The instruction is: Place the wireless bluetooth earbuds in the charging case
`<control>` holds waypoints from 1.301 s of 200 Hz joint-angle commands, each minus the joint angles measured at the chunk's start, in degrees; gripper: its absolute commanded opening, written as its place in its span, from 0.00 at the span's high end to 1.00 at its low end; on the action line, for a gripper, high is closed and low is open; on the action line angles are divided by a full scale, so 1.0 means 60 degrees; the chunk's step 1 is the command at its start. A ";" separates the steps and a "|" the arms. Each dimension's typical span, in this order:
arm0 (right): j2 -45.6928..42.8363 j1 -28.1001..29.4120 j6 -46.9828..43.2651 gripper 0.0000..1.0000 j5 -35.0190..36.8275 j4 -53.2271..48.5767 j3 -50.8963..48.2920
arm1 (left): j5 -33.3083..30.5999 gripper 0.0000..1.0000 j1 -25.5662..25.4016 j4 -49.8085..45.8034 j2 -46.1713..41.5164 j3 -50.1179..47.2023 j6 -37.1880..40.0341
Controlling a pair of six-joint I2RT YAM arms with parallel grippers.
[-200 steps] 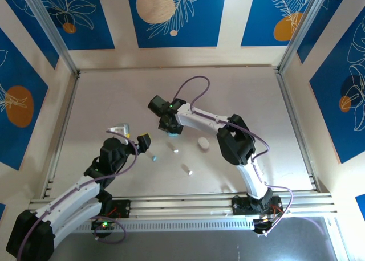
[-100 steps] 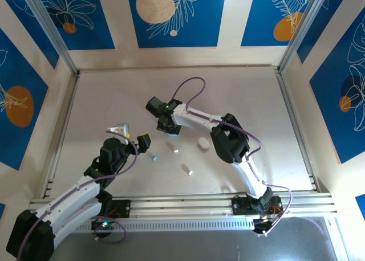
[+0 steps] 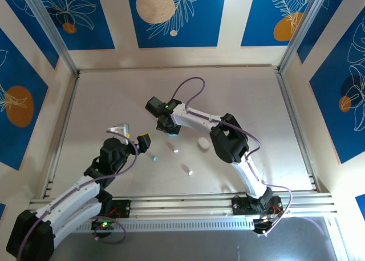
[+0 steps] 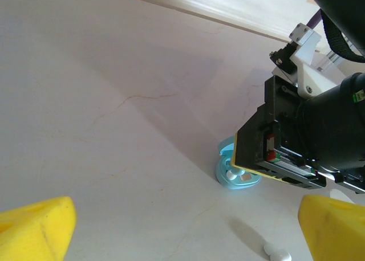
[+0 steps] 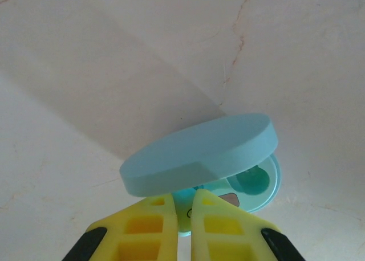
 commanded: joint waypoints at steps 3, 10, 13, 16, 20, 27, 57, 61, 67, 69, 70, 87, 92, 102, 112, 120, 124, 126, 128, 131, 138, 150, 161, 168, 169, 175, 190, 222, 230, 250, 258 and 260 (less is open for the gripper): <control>0.0196 -0.0038 0.0303 0.91 0.0201 -0.0363 0.0244 | 0.0131 0.00 0.0091 0.0287 -0.0114 0.0167 0.0085; 0.0196 -0.0045 0.0294 0.91 0.0210 -0.0362 0.0236 | 0.0142 0.00 0.0094 0.0287 -0.0086 0.0167 0.0090; 0.0196 -0.0039 0.0282 0.91 0.0220 -0.0362 0.0236 | 0.0146 0.00 0.0085 0.0290 -0.0088 0.0167 0.0089; 0.0200 -0.0038 0.0287 0.91 0.0226 -0.0362 0.0236 | 0.0153 0.00 0.0100 0.0283 -0.0086 0.0173 0.0090; 0.0196 -0.0046 0.0286 0.91 0.0225 -0.0362 0.0237 | 0.0160 0.00 0.0091 0.0300 -0.0091 0.0168 0.0089; 0.0196 -0.0054 0.0288 0.91 0.0218 -0.0364 0.0236 | 0.0161 0.00 0.0098 0.0301 -0.0088 0.0173 0.0087; 0.0110 -0.0071 0.0257 0.91 0.0238 -0.0348 0.0222 | 0.0161 0.00 0.0091 0.0302 -0.0084 0.0167 0.0091; 0.0101 -0.0072 0.0252 0.91 0.0238 -0.0336 0.0211 | 0.0161 0.00 0.0100 0.0315 -0.0091 0.0167 0.0091; 0.0080 -0.0068 0.0230 0.91 0.0238 -0.0298 0.0206 | 0.0175 0.00 0.0098 0.0316 -0.0066 0.0167 0.0091; 0.0068 -0.0071 0.0208 0.91 0.0238 -0.0283 0.0207 | 0.0175 0.00 0.0095 0.0316 -0.0071 0.0167 0.0091; 0.0066 -0.0069 0.0205 0.91 0.0238 -0.0271 0.0214 | 0.0175 0.00 0.0096 0.0316 -0.0067 0.0167 0.0091; 0.0034 -0.0073 0.0103 0.91 0.0212 -0.0159 0.0231 | 0.0190 0.00 0.0098 0.0330 -0.0064 0.0167 0.0091; 0.0021 -0.0070 0.0064 0.91 0.0209 -0.0118 0.0226 | 0.0190 0.00 0.0098 0.0330 -0.0069 0.0167 0.0091; 0.0017 -0.0075 0.0019 0.91 0.0209 -0.0077 0.0236 | 0.0191 0.00 0.0096 0.0330 -0.0073 0.0167 0.0087; 0.0019 -0.0066 -0.0031 0.91 0.0209 -0.0040 0.0244 | 0.0190 0.00 0.0098 0.0330 -0.0068 0.0167 0.0089; 0.0023 -0.0068 -0.0033 0.91 0.0196 -0.0043 0.0222 | 0.0190 0.00 0.0098 0.0330 -0.0063 0.0167 0.0091; 0.0034 -0.0067 -0.0033 0.91 0.0194 -0.0023 0.0208 | 0.0190 0.00 0.0098 0.0330 -0.0076 0.0167 0.0097; 0.0035 -0.0067 -0.0044 0.91 0.0194 -0.0024 0.0196 | 0.0190 0.00 0.0095 0.0330 -0.0073 0.0167 0.0103; 0.0028 -0.0067 -0.0047 0.91 0.0194 -0.0025 0.0193 | 0.0190 0.00 0.0094 0.0330 -0.0076 0.0174 0.0101; 0.0047 -0.0077 -0.0048 0.91 0.0181 -0.0025 0.0180 | 0.0190 0.00 0.0098 0.0330 -0.0073 0.0168 0.0103; 0.0062 -0.0068 -0.0048 0.91 0.0168 -0.0025 0.0157 | 0.0190 0.00 0.0105 0.0330 -0.0077 0.0167 0.0089; 0.0092 -0.0076 -0.0034 0.91 0.0129 -0.0010 0.0084 | 0.0194 0.00 0.0091 0.0343 -0.0068 0.0167 0.0102; 0.0117 -0.0073 -0.0031 0.91 0.0088 -0.0024 0.0034 | 0.0205 0.00 0.0098 0.0345 -0.0077 0.0155 0.0103; 0.0115 -0.0075 -0.0005 0.91 0.0083 -0.0033 -0.0015 | 0.0205 0.00 0.0098 0.0359 -0.0070 0.0153 0.0094; 0.0119 -0.0071 -0.0004 0.91 0.0080 -0.0029 -0.0029 | 0.0205 0.00 0.0098 0.0359 -0.0074 0.0153 0.0094; 0.0137 -0.0069 0.0010 0.91 0.0064 -0.0011 -0.0066 | 0.0216 0.00 0.0091 0.0358 -0.0072 0.0153 0.0103; 0.0137 -0.0067 0.0031 0.91 0.0062 -0.0006 -0.0154 | 0.0219 0.00 0.0088 0.0360 -0.0074 0.0153 0.0105; 0.0152 -0.0079 0.0018 0.90 0.0044 0.0026 -0.0277 | 0.0234 0.00 0.0096 0.0400 -0.0047 0.0153 0.0105; 0.0154 -0.0068 0.0023 0.90 0.0033 0.0055 -0.0306 | 0.0234 0.00 0.0095 0.0396 -0.0030 0.0153 0.0105; 0.0181 -0.0067 -0.0001 0.90 -0.0061 0.0129 -0.0348 | 0.0249 0.00 0.0098 0.0418 -0.0012 0.0153 0.0101; 0.0181 -0.0072 -0.0004 0.90 -0.0084 0.0149 -0.0356 | 0.0249 0.00 0.0097 0.0418 -0.0019 0.0152 0.0105; 0.0181 -0.0069 -0.0004 0.90 -0.0084 0.0151 -0.0355 | 0.0249 0.00 0.0098 0.0426 -0.0019 0.0152 0.0105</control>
